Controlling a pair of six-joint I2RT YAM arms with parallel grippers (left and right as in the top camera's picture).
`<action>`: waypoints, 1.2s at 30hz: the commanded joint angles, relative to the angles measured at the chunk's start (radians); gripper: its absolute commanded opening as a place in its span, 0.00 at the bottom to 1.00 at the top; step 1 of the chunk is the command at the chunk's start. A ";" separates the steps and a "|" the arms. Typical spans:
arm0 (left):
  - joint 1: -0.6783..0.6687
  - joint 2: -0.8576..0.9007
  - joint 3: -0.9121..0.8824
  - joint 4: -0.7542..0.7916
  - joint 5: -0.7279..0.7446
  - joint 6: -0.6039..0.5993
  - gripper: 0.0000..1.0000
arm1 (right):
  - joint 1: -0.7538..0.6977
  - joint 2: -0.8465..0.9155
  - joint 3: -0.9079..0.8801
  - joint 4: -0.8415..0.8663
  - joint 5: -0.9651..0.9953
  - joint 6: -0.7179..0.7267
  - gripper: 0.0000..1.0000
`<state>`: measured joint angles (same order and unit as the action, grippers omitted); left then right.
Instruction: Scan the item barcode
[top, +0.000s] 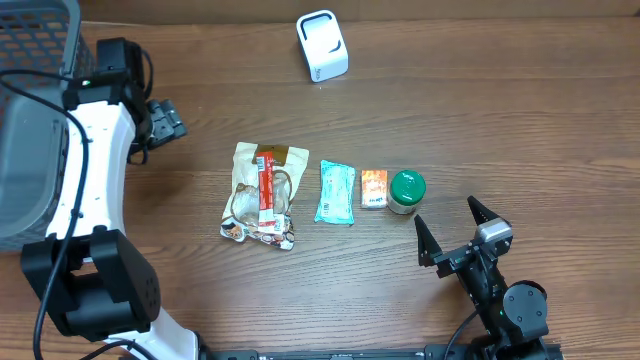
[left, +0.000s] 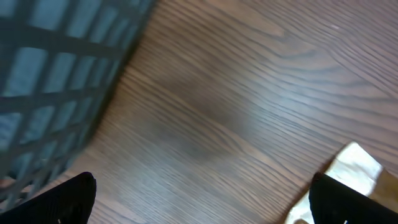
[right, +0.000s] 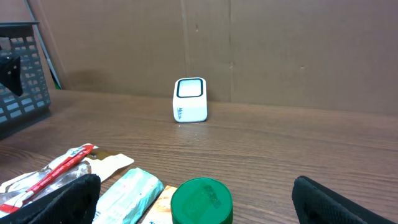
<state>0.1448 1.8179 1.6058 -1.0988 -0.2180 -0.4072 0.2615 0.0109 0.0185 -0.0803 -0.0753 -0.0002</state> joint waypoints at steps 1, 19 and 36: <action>0.013 -0.021 0.020 0.004 -0.014 0.026 1.00 | -0.005 -0.008 -0.011 0.003 -0.005 0.004 1.00; 0.012 -0.021 0.020 0.004 -0.013 0.026 1.00 | -0.005 -0.008 -0.011 0.003 -0.005 0.004 1.00; 0.012 -0.021 0.020 0.004 -0.014 0.026 1.00 | -0.005 -0.008 -0.011 0.012 0.017 0.004 1.00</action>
<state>0.1551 1.8179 1.6058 -1.0988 -0.2184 -0.4072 0.2615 0.0109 0.0185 -0.0803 -0.0750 0.0006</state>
